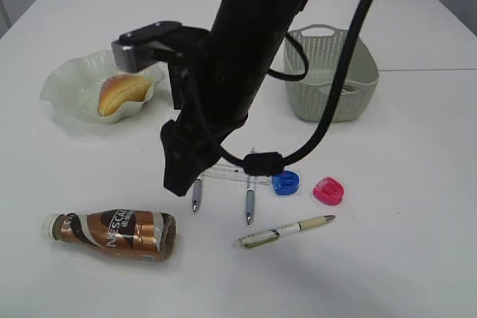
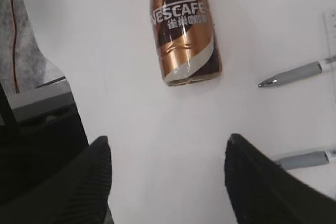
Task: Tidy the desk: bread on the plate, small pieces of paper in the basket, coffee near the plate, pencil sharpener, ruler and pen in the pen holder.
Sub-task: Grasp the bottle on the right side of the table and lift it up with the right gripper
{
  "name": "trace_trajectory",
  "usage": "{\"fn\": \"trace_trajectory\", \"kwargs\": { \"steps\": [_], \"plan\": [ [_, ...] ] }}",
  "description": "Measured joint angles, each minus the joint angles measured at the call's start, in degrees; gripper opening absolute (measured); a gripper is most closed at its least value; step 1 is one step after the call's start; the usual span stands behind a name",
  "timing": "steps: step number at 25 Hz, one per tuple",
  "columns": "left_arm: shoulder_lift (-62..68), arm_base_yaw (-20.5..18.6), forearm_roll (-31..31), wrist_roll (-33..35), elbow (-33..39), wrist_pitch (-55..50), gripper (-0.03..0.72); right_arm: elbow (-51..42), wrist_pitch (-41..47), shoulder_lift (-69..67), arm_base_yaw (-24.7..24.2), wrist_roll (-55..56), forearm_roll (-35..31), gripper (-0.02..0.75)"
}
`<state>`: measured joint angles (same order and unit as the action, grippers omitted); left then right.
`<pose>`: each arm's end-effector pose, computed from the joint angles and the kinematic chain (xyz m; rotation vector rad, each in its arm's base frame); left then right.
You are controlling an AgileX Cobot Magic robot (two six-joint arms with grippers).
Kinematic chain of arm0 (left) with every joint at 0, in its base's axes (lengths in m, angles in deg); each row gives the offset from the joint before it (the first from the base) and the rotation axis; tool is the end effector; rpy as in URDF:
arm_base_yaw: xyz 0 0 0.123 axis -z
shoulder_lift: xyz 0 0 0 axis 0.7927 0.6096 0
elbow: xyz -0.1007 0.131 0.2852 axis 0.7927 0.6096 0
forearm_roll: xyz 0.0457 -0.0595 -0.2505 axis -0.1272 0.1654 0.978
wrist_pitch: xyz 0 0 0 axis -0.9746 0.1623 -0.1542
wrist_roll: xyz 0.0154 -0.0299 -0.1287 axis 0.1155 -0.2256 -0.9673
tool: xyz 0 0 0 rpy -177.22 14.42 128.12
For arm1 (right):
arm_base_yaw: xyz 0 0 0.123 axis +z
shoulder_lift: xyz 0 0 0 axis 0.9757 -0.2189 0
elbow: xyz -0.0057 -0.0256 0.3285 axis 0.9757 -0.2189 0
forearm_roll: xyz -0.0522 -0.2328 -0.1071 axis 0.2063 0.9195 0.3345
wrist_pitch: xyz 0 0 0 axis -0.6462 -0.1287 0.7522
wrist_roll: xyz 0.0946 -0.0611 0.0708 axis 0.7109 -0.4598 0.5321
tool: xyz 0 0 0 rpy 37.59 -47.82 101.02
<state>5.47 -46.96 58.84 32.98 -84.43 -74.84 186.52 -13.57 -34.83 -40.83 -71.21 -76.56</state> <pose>0.1646 -0.0403 0.3255 -0.2805 2.8026 -0.3600 0.3338 0.3097 0.2683 -1.6260 2.4026 0.5875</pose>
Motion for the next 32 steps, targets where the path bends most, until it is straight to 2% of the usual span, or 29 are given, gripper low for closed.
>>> {"fn": "trace_trajectory", "kwargs": {
  "steps": [6,10,18,24,30,32],
  "plan": [
    [0.0,0.0,-1.2,0.2,0.0,0.0,0.442,0.0,-0.5,-2.7,5.4,-5.9,0.6,0.494],
    [0.0,0.0,-2.0,0.9,0.0,0.0,0.442,0.0,-3.9,-2.7,8.0,-9.1,-0.1,0.494],
    [0.0,0.0,-3.2,1.2,0.0,0.0,0.442,0.0,-11.8,-3.2,8.3,-9.6,0.7,0.501],
    [0.0,0.0,-3.4,1.2,0.0,0.0,0.442,0.0,-16.8,-5.4,8.3,-7.8,-0.2,0.588],
    [0.0,0.0,-3.5,1.2,0.0,0.0,0.442,0.0,-18.8,-7.6,8.3,-8.0,-3.0,0.578],
    [0.0,0.0,-3.5,1.3,0.0,0.0,0.442,0.0,-19.0,-7.6,8.3,-11.5,-3.2,0.574]
  ]
}}
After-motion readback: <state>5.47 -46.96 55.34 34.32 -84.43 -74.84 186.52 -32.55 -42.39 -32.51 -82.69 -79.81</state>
